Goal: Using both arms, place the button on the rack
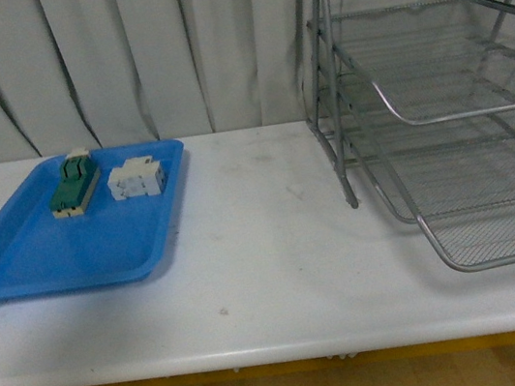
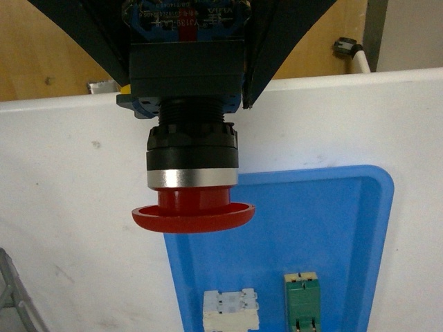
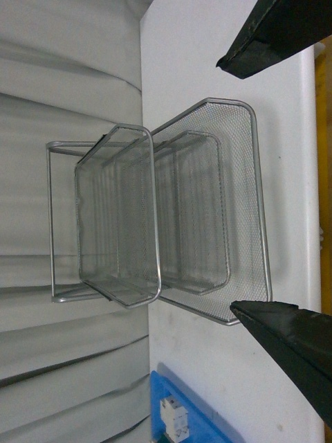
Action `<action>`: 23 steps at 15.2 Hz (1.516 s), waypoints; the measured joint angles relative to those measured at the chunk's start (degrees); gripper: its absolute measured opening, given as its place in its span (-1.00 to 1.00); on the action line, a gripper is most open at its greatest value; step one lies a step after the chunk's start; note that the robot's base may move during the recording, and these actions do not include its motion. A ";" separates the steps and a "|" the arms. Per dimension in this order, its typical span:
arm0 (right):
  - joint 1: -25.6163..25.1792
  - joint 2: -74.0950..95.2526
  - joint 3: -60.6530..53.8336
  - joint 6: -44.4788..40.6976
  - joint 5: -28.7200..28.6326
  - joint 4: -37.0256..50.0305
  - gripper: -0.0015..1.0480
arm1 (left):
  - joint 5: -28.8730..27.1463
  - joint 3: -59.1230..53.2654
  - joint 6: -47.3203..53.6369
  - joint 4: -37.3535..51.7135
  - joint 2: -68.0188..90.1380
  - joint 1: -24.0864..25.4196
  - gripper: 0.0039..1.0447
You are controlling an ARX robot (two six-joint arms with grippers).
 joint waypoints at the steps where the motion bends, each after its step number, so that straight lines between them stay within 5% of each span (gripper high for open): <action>1: 0.00 0.00 0.00 0.00 0.00 0.00 0.87 | -0.57 -0.13 -0.37 0.24 -0.31 -0.20 -0.32; 20: 0.00 0.00 0.00 0.00 0.02 0.02 0.87 | -1.86 0.22 -1.49 2.89 2.62 -5.73 -0.32; 23: 0.00 0.00 0.00 0.00 0.17 0.00 0.87 | -3.30 9.44 -1.49 5.07 13.40 -13.70 -0.32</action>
